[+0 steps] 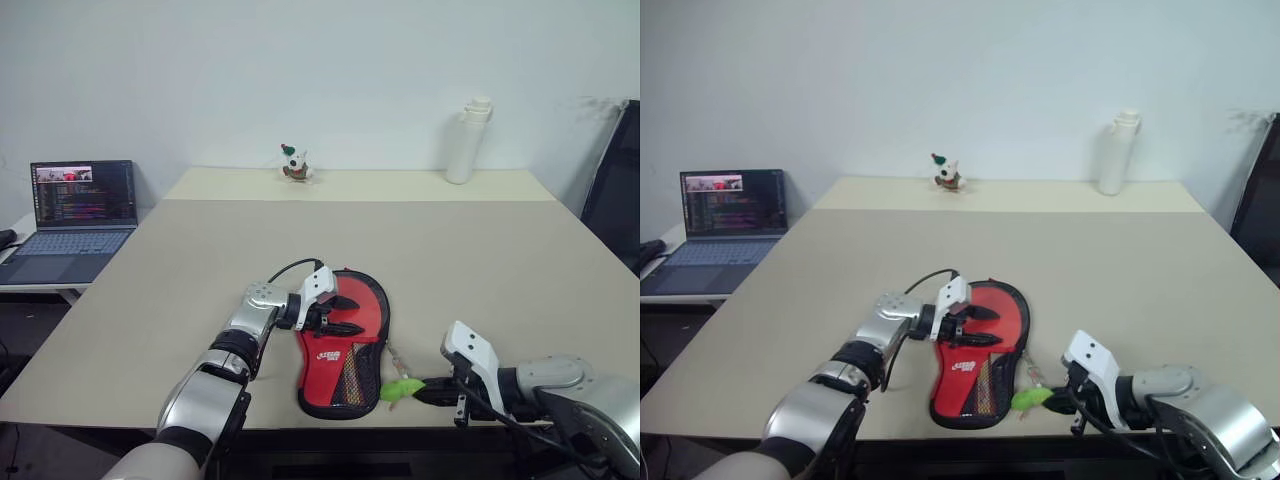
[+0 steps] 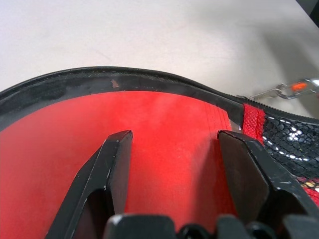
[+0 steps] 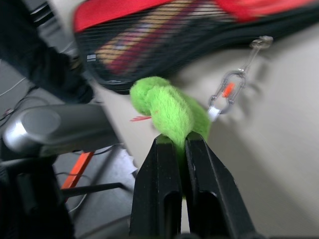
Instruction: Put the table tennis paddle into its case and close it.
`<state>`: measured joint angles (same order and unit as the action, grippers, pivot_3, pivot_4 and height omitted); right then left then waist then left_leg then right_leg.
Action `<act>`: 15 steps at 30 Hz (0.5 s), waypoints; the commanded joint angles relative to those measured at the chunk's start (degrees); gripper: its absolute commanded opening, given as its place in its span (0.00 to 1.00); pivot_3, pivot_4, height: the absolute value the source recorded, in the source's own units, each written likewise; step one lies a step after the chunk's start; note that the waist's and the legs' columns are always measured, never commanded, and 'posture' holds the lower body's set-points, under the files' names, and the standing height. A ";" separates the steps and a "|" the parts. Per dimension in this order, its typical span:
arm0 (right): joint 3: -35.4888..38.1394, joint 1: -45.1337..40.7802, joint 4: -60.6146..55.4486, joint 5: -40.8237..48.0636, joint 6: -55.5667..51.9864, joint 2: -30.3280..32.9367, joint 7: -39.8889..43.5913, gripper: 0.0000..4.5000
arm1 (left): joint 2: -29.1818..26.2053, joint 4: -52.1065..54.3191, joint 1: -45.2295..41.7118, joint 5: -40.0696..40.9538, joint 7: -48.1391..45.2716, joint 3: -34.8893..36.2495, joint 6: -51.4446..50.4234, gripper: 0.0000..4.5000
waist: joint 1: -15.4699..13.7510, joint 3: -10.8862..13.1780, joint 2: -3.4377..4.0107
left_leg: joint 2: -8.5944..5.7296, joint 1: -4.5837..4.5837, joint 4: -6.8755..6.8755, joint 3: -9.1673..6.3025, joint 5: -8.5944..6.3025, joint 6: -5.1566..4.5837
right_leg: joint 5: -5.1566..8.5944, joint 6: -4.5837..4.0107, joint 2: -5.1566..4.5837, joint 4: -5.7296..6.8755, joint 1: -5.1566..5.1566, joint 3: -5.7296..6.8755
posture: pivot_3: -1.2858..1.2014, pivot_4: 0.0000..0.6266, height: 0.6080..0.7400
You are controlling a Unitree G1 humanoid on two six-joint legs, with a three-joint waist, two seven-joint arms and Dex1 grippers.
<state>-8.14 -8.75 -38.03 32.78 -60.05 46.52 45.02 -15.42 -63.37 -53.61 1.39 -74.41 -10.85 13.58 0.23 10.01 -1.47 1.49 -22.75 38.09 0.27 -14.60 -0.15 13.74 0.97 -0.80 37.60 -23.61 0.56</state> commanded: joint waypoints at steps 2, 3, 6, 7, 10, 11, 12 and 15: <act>-2.13 1.65 -4.10 2.05 1.74 1.60 3.03 0.01 | 0.31 -2.12 2.62 -3.33 -0.41 -2.11 -1.20 0.66 | -0.03 -0.07 -0.02 | 0.01 0.00 0.00 0.00 0.00 0.00 | 0.00 0.00 -0.03 -0.05 0.02 0.01 | 0.52 0.24 1.00; -2.63 2.24 -4.96 1.92 2.55 2.47 3.95 0.01 | 0.30 -2.06 2.71 -3.36 -0.37 -2.11 -1.27 0.66 | -0.05 -0.09 -0.02 | 0.01 0.00 -0.01 0.00 0.00 0.00 | 0.00 0.00 -0.04 -0.08 0.03 0.01 | 0.52 0.24 1.00; -4.10 4.21 -7.80 2.10 4.61 5.15 6.82 0.01 | 0.23 -1.81 3.03 -3.42 -0.25 -2.14 -1.42 0.66 | -0.07 -0.18 -0.03 | 0.02 0.00 -0.01 -0.01 -0.01 0.01 | 0.00 0.00 -0.07 -0.17 0.08 0.03 | 0.52 0.24 1.00; -4.38 4.90 -8.79 2.50 5.16 5.91 7.78 0.01 | 0.19 -1.69 3.15 -3.43 -0.19 -2.14 -1.46 0.66 | -0.08 -0.28 -0.02 | 0.03 0.00 -0.03 -0.03 -0.01 0.00 | 0.00 0.00 -0.07 -0.20 0.10 0.04 | 0.52 0.24 1.00; -4.38 5.84 -10.83 4.39 5.86 7.02 9.73 0.01 | -0.01 -1.27 3.42 -3.39 -0.21 -2.11 -1.61 0.66 | -0.02 -0.53 -0.03 | 0.05 0.03 -0.09 -0.07 -0.01 0.00 | 0.00 0.00 -0.05 -0.37 0.20 0.09 | 0.52 0.24 1.00; -4.29 6.05 -11.60 5.15 5.88 7.38 10.23 0.01 | -0.09 -1.12 3.48 -3.38 -0.23 -2.10 -1.70 0.66 | -0.01 -0.55 -0.03 | 0.05 0.05 -0.09 -0.06 -0.01 0.00 | 0.00 0.01 -0.05 -0.37 0.21 0.08 | 0.52 0.24 1.00; -4.12 6.22 -12.35 6.00 5.64 7.61 10.52 0.01 | -0.17 -0.99 3.52 -3.38 -0.27 -2.10 -1.78 0.66 | -0.02 -0.56 -0.04 | 0.05 0.08 -0.09 -0.07 -0.01 0.01 | -0.01 0.01 -0.06 -0.37 0.23 0.07 | 0.52 0.24 1.00; -3.33 6.91 -14.67 9.33 4.59 7.70 10.41 0.01 | -0.37 -0.68 3.59 -3.48 -0.38 -2.19 -1.97 0.66 | -0.03 -0.60 -0.08 | 0.10 0.20 -0.08 -0.09 -0.02 0.01 | -0.01 0.01 -0.08 -0.39 0.36 0.10 | 0.52 0.24 1.00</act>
<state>-12.01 -2.51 -49.07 38.28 -55.38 53.66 53.72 -15.37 -62.37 -52.32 1.22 -74.36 -10.86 12.87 0.20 9.41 -1.54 1.60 -22.55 38.00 0.18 -14.61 -0.14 13.73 0.98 -0.88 37.20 -23.25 0.65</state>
